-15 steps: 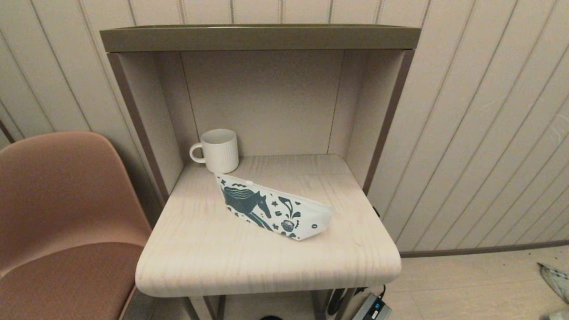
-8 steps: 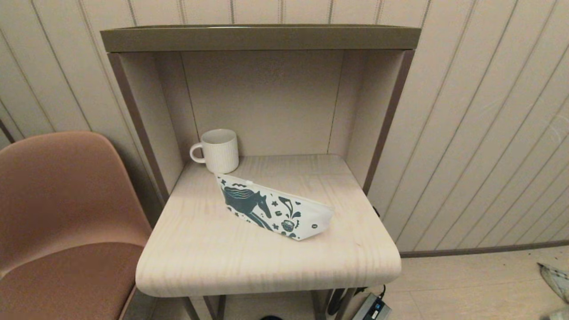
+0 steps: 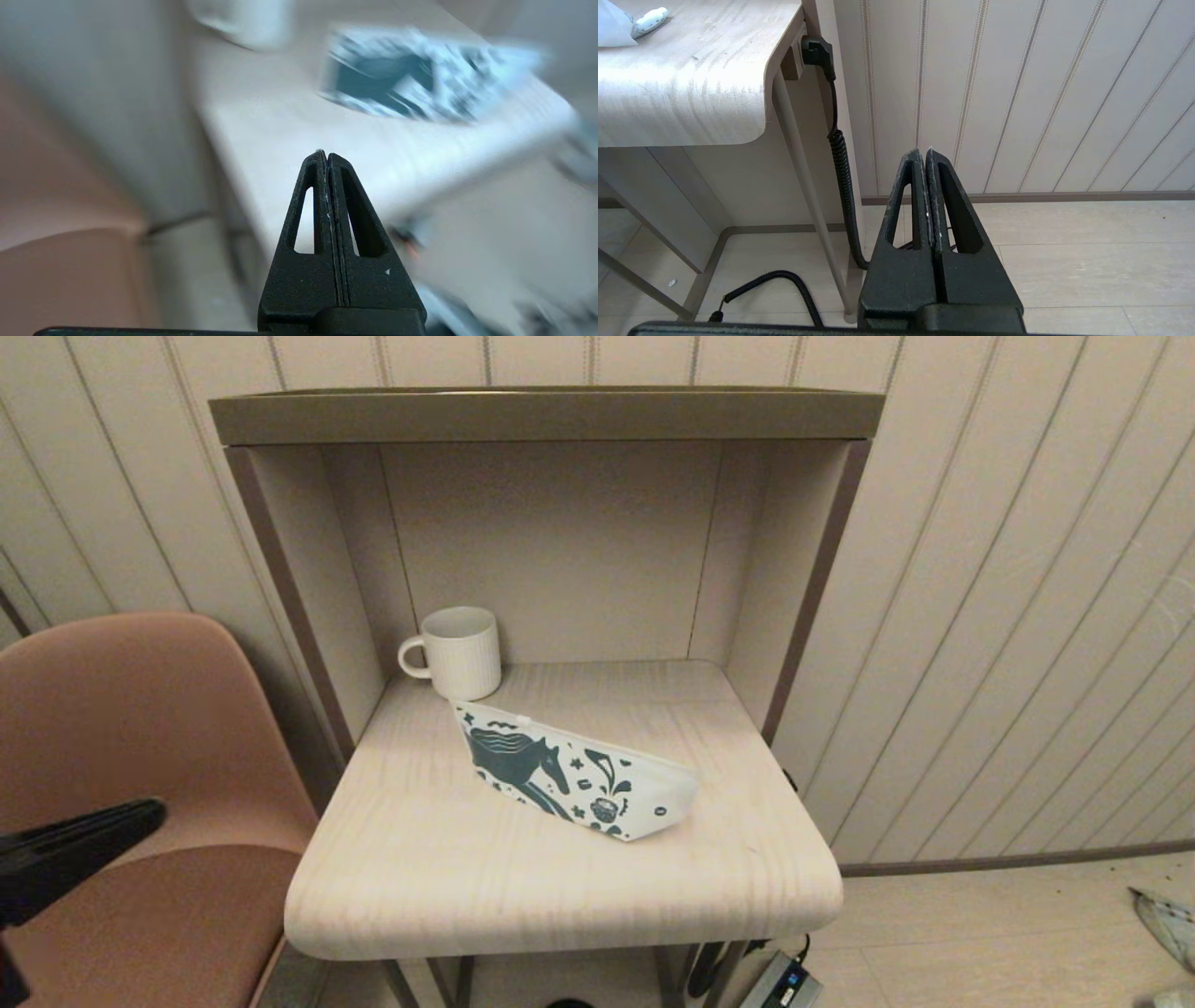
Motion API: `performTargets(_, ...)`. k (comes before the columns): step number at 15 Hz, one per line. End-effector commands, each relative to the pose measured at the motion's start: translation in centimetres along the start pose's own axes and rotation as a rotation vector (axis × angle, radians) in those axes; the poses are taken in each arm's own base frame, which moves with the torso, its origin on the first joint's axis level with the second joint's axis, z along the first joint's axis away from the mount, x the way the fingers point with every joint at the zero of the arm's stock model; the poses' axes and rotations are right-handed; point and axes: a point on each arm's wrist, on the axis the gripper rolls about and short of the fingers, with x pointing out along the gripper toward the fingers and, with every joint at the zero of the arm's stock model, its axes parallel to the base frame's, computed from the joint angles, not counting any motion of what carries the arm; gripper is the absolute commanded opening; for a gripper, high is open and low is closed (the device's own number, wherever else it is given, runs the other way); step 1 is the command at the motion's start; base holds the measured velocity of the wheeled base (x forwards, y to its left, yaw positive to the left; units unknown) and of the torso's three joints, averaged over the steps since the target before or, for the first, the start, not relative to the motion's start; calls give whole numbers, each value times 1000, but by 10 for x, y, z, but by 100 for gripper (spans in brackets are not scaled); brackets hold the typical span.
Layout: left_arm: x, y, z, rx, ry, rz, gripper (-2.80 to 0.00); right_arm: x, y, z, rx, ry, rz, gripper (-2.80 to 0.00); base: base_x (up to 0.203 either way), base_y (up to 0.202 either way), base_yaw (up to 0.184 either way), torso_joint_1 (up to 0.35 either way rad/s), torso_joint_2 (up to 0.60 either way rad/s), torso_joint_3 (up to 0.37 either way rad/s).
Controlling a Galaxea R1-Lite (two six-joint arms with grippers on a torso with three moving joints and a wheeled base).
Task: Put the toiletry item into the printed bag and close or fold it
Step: Pick up the storage bag
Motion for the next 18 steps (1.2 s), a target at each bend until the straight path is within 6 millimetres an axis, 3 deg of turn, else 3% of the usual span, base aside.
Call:
performTargets(1, 64, 14, -15, -31, 194, -106, 0, 0, 0, 0, 0, 0, 0, -280, 0, 0, 0, 0, 0, 0)
performTargets(4, 116, 24, -27, 86, 242, -193, 0, 0, 0, 0, 0, 0, 0, -280, 0, 0, 0, 0, 0, 0)
performTargets(6, 144, 30, -29, 183, 178, -215, 0, 0, 0, 0, 0, 0, 0, -280, 0, 0, 0, 0, 0, 0)
performTargets(10, 188, 41, -28, 288, 105, -223, 0, 0, 0, 0, 0, 0, 0, -280, 0, 0, 0, 0, 0, 0)
performTargets(14, 199, 41, -21, 290, 50, -387, 0, 0, 0, 0, 0, 0, 0, -280, 0, 0, 0, 0, 0, 0)
performTargets(18, 205, 42, -27, 270, 48, -513, 0, 0, 0, 0, 0, 0, 0, -280, 0, 0, 0, 0, 0, 0)
